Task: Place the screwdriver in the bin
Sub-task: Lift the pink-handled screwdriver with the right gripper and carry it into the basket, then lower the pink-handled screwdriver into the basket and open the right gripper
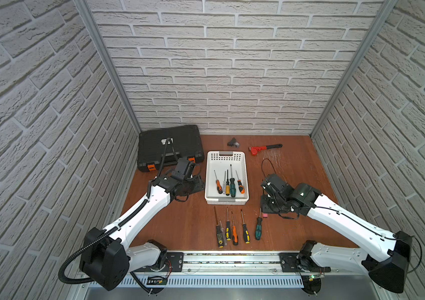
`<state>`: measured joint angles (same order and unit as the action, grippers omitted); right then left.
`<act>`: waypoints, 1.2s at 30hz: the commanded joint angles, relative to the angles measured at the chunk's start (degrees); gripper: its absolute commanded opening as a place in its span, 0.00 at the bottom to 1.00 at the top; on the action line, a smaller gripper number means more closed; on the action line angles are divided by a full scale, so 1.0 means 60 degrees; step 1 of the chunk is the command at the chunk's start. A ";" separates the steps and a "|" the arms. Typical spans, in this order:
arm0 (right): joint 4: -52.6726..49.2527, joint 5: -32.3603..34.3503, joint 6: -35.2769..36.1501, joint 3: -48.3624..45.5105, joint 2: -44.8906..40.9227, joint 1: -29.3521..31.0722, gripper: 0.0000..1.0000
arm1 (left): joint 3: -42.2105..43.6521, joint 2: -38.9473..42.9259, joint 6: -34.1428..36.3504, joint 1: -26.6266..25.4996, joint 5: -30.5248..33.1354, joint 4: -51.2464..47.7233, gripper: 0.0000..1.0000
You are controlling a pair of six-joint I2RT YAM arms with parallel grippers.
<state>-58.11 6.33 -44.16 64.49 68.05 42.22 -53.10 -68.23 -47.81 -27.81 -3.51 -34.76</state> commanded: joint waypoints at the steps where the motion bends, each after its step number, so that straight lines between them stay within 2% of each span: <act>1: 0.0765 -0.0324 0.0921 0.1242 0.1124 -0.0027 0.07 | 0.0364 0.0595 -0.0205 0.0079 0.0111 0.0097 0.60; 7: 0.1851 -0.2054 0.1742 0.3640 0.4127 -0.0024 0.07 | 0.0736 0.1434 -0.0394 0.0085 0.0844 -0.0647 0.64; 13: 0.2823 -0.3080 0.1602 0.4813 0.6157 -0.0061 0.07 | 0.0832 0.2213 -0.0524 0.0124 0.0998 -0.1196 0.65; 25: 0.4294 -0.3780 0.0995 0.5266 0.8502 -0.0208 0.08 | 0.1124 0.3138 -0.0748 0.0180 0.1385 -0.1709 0.65; 36: 0.4727 -0.3645 0.0732 0.5098 0.8994 -0.0342 0.10 | 0.0925 0.3265 -0.0699 0.0212 0.1581 -0.1899 0.65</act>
<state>-32.49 -15.31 -38.85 94.80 122.08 40.42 -46.78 -48.97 -52.14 -26.98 4.71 -45.91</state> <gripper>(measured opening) 0.230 0.650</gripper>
